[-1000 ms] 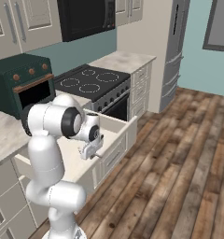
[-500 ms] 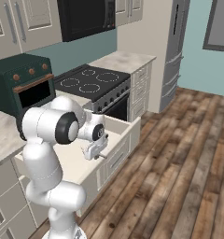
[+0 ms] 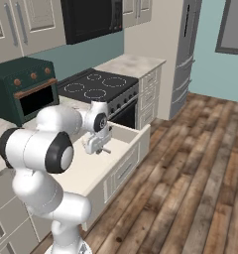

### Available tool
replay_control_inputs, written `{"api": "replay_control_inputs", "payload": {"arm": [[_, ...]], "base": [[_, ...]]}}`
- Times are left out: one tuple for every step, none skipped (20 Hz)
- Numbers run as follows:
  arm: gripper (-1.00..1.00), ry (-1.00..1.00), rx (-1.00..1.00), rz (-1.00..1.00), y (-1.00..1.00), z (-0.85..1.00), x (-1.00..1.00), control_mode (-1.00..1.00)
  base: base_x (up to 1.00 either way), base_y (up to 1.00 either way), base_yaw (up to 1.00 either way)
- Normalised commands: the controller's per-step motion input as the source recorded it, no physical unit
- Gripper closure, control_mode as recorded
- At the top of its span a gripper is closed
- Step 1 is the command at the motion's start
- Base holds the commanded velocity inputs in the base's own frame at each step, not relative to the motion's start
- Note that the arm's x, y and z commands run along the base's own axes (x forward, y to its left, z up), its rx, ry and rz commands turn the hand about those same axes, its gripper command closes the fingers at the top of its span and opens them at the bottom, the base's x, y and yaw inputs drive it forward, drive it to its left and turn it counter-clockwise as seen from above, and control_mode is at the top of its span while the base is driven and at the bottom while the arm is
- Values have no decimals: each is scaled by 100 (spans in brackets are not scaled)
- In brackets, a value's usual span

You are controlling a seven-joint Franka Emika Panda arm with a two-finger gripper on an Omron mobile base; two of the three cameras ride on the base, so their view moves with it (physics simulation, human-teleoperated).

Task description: Pick up the metallic utensils from the counter and place them in the open drawer. Make sure not to pick up any wooden utensils.

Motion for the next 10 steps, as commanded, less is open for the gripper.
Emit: {"api": "replay_control_inputs", "payload": {"arm": [[100,0,0,-21,55,57,0,-100],[100,0,0,-29,57,49,11,-100],[100,0,0,-41,56,35,15,-100],[100,0,1,-46,54,24,17,-100],[100,0,3,-50,50,14,19,-100],[100,0,7,-53,44,2,19,-100],[100,0,8,-54,38,0,21,-100],[100,0,9,-54,35,0,21,-100],[100,0,9,-54,28,0,27,-100],[100,0,9,-54,24,0,26,-100]], "base": [[0,0,0],[0,0,0],[0,0,0],[0,0,0],[0,0,0],[0,0,0],[0,0,0],[0,0,0],[0,0,0],[0,0,0]]}}
